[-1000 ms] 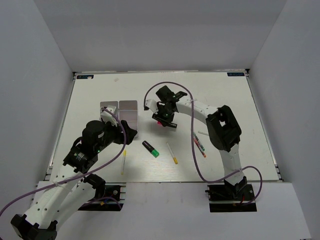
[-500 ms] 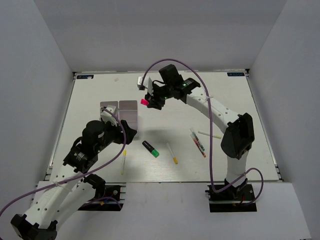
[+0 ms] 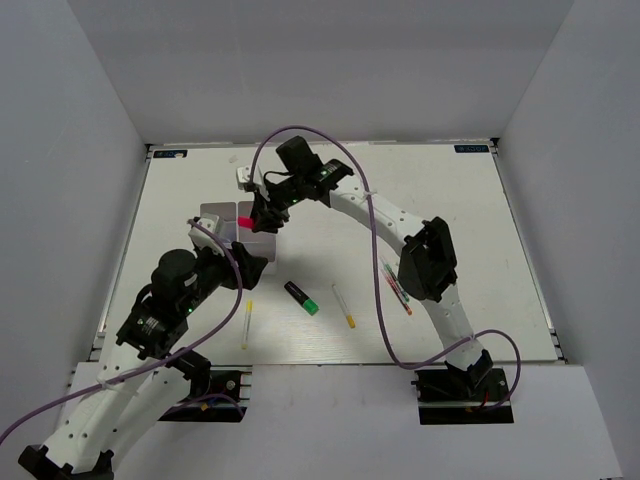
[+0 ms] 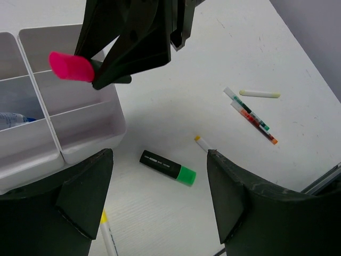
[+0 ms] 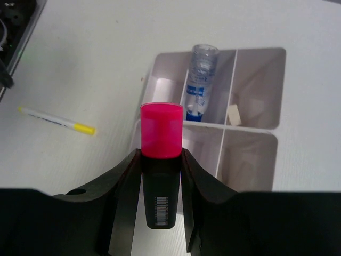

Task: Sort the stationery into containers
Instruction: Place the pen in the storage box.

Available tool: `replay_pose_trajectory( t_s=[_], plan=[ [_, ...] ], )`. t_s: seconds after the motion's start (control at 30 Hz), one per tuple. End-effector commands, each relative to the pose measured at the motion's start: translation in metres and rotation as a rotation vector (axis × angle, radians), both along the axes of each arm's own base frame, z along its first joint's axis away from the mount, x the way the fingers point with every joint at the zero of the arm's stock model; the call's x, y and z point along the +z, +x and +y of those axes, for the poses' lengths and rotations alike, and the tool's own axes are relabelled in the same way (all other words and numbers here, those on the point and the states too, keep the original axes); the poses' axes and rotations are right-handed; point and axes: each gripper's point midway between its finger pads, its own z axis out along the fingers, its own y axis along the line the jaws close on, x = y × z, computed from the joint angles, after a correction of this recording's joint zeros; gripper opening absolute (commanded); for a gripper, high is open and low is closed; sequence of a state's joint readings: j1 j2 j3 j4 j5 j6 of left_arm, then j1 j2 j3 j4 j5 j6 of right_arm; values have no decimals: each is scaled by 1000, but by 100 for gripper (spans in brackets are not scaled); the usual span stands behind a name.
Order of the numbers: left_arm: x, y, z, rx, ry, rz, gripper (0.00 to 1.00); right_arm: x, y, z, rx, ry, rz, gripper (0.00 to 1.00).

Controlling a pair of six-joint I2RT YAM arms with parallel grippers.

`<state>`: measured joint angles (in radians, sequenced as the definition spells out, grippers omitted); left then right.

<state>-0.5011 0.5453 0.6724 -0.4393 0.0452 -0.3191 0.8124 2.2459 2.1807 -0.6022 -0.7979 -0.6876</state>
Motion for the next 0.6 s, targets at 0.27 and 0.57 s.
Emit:
replay_pose_trajectory(
  t_s=[0.27, 0.57],
  plan=[
    [11, 1, 1, 1, -10, -33, 81, 12, -8, 29, 160, 164, -20, 0],
    [11, 2, 2, 10, -8, -34, 81, -9, -6, 34, 244, 202, -76, 0]
  ],
)
